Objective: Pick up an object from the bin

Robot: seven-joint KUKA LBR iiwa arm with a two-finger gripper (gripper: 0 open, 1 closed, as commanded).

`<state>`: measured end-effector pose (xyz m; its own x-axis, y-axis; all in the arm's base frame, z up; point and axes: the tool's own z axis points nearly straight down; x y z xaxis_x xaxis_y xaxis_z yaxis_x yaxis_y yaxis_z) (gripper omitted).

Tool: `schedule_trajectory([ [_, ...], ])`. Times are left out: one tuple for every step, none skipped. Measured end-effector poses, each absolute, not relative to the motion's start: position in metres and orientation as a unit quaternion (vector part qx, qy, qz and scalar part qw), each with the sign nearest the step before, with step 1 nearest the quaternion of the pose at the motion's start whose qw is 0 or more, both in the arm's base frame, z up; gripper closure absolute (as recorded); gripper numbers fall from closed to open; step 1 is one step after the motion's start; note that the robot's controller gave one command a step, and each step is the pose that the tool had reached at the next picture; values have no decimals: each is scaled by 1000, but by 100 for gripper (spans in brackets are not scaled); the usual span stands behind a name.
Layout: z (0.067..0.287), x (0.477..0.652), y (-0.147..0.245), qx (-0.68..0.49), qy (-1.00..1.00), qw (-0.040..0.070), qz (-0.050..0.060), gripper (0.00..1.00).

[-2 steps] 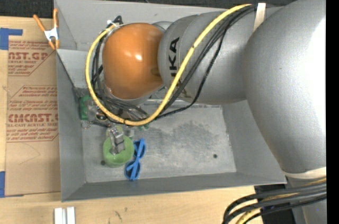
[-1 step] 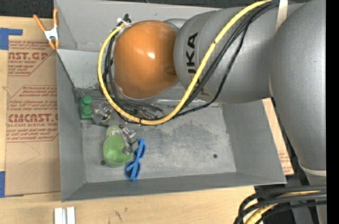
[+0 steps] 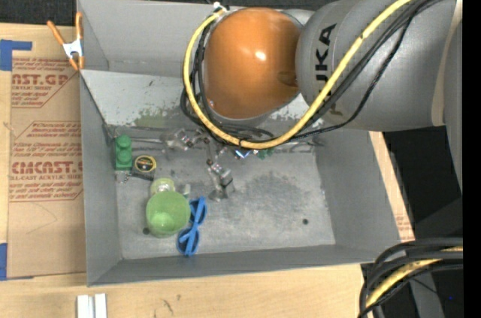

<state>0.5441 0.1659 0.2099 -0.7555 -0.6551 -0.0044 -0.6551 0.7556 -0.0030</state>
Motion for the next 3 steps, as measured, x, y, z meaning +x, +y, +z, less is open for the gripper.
schedule_trajectory([
  [108,502,176,-415,910,14,2,0],
  [70,486,189,-434,901,5,1,0],
  [75,489,188,-433,901,7,0,100],
])
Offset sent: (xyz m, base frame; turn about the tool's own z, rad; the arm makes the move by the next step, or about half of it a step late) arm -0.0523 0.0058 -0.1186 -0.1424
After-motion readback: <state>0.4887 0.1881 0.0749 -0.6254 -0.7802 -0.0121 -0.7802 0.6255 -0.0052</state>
